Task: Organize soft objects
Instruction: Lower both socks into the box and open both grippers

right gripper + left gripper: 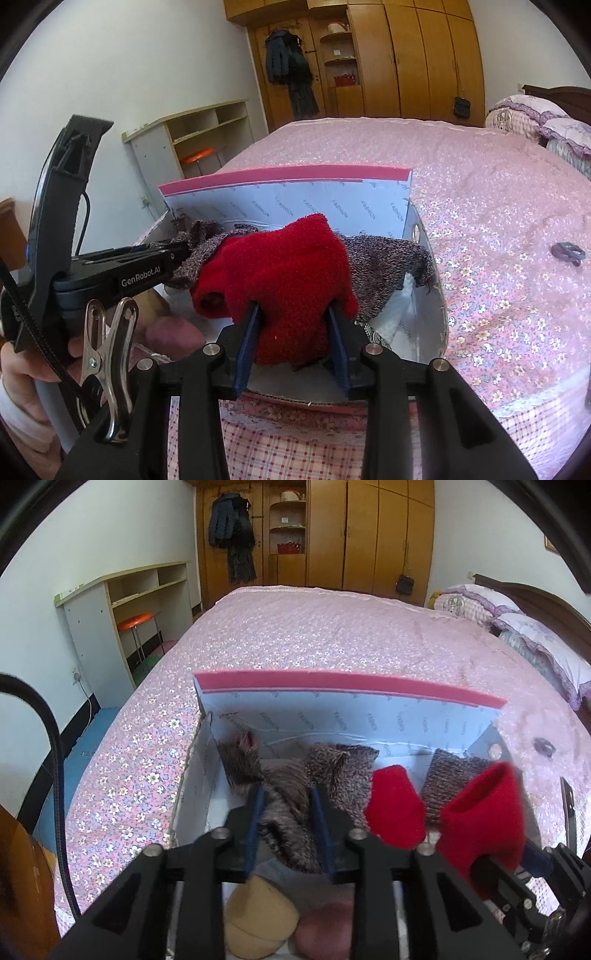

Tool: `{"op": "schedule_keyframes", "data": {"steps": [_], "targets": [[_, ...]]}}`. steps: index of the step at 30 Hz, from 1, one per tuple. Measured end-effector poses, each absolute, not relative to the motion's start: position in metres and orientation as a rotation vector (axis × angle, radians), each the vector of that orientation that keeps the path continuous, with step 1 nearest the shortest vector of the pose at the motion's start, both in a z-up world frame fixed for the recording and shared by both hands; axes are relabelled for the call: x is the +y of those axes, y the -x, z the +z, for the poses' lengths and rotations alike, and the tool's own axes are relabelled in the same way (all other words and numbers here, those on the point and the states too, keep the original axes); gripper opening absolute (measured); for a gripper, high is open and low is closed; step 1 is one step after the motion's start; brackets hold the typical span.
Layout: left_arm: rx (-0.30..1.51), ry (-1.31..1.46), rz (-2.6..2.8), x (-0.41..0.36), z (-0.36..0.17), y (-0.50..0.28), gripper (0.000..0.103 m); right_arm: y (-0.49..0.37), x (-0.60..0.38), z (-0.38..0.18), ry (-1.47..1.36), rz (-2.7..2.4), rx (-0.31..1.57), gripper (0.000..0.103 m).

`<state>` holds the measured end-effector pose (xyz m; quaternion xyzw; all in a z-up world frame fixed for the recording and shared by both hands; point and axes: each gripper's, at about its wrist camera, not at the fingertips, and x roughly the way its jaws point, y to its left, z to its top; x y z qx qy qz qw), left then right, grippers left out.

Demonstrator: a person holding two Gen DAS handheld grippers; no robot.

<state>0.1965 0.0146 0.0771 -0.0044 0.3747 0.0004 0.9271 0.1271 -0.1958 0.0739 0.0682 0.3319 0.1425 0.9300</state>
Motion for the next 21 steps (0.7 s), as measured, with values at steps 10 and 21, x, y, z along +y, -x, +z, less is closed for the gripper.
{"op": "schedule_keyframes", "data": {"steps": [10, 21], "targets": [[0.749, -0.008, 0.005, 0.016, 0.091, -0.184, 0.040, -0.116, -0.195, 0.082, -0.131, 0.289, 0.631, 0.050], [0.710, 0.014, -0.012, 0.022, 0.108, -0.157, 0.040, -0.103, -0.194, 0.094, -0.130, 0.280, 0.596, 0.050]]}}
